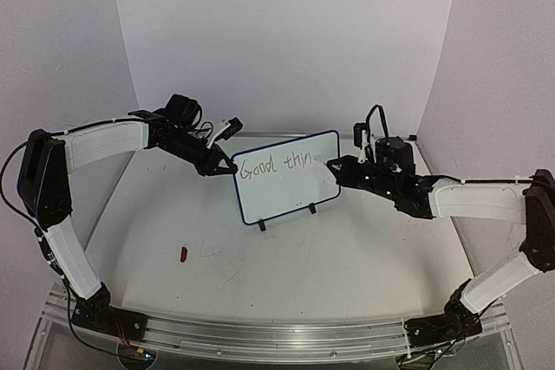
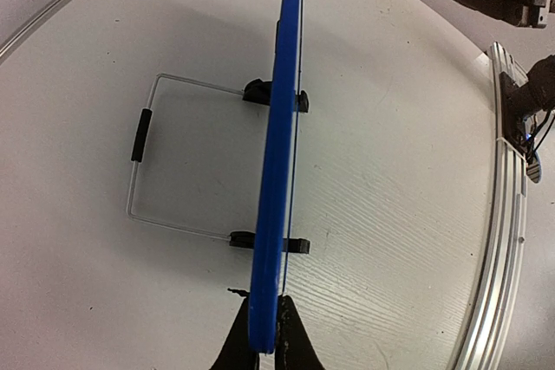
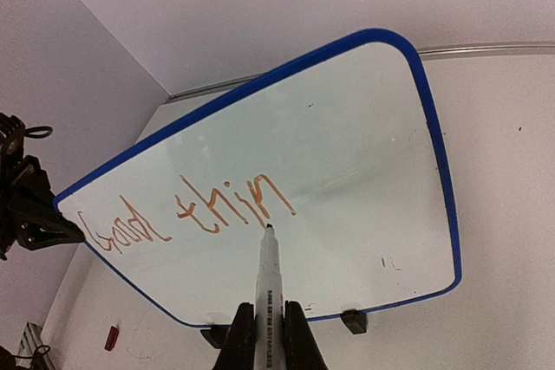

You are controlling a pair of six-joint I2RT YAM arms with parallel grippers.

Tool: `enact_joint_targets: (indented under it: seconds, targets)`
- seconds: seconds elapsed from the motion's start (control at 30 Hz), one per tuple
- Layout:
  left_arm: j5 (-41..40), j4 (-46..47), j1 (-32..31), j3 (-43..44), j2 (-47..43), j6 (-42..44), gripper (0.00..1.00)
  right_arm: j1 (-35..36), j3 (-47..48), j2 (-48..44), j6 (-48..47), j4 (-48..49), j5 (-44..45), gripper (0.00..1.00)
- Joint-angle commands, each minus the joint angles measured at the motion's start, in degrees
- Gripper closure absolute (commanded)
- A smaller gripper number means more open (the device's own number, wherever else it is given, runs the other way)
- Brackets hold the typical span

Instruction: Write a sentence on the whiteboard

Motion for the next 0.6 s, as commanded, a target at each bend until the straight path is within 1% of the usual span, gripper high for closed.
enact_joint_targets:
  seconds: [0.0,0.2,0.3,0.57]
  targets:
    - [-6.9,-4.4,-0.4,-0.4,2.6,2.9,1.00,-1.6,-1.6,-3.5,-1.4,0.0,-5.4,1.00]
    - [-7.0,-4.4,-0.5,-0.4,2.5,3.0,1.00,-4.7,-2.1,-2.9,-1.3,2.7,-12.8,1.00]
    - [-7.0,-4.4,-0.5,-0.4,2.5,3.0,1.00,-6.1,-1.8,-1.8,-0.7,4.2,-15.1,1.00]
    - [-7.1,-4.5,-0.5,-0.4,2.5,3.0,1.00,-8.0,0.4,1.9,0.0,6.2,-16.6,1.00]
